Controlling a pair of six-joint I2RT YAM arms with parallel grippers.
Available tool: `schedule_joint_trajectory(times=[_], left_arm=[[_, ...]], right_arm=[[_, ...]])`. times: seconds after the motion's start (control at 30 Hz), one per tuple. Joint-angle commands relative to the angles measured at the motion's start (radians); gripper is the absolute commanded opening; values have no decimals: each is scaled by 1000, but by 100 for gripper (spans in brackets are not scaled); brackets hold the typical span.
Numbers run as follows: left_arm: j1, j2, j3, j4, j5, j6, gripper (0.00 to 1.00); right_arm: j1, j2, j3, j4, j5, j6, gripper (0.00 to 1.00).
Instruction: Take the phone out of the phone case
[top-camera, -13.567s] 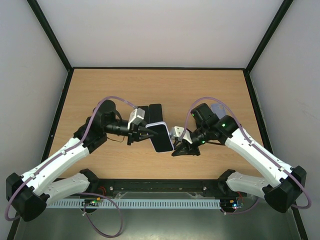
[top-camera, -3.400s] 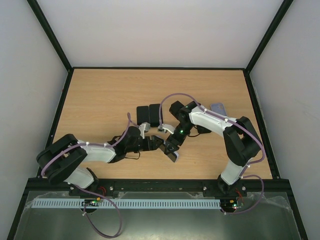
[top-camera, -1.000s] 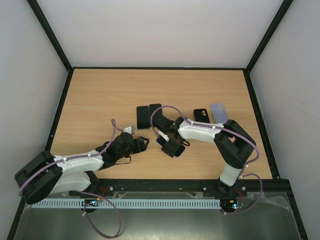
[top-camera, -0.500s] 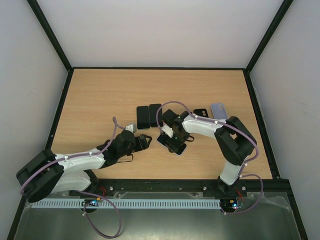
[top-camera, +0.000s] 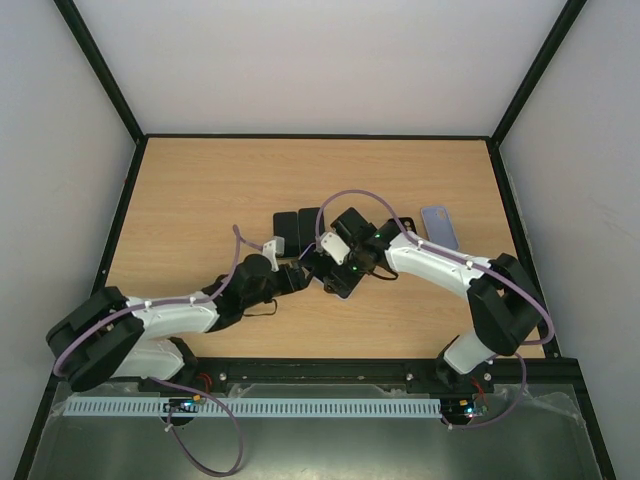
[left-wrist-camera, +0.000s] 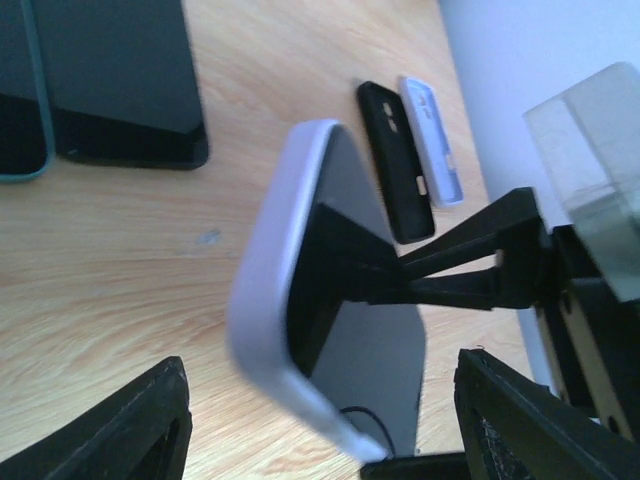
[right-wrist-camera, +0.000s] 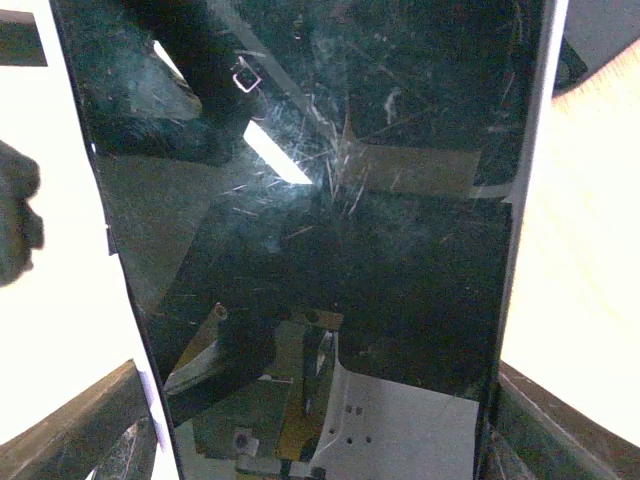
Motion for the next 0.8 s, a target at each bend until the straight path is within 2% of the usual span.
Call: schedule_joint_trajectory(times=[0.0, 0.17, 0.33, 0.63, 0.7, 0.77], left_arm=[[3, 49, 60, 114, 39, -4, 69], [3, 91, 81, 184, 66, -22, 56], [0, 65, 30, 297, 24, -57, 44], [0, 57, 12, 386, 25, -50, 17], [3, 49, 10, 400, 37, -32, 12], [13, 30, 12, 396, 56, -10, 7]], right_arm=[[-2, -38, -8, 63, -59, 15, 50], [-2, -108, -36, 137, -58, 54, 48], [-2, -178, -67, 210, -29, 97, 47], [-2, -206, -87, 251, -35, 106, 47], [-2, -211, -85, 254, -41, 107, 49], [-2, -219, -79, 251, -43, 101, 59]])
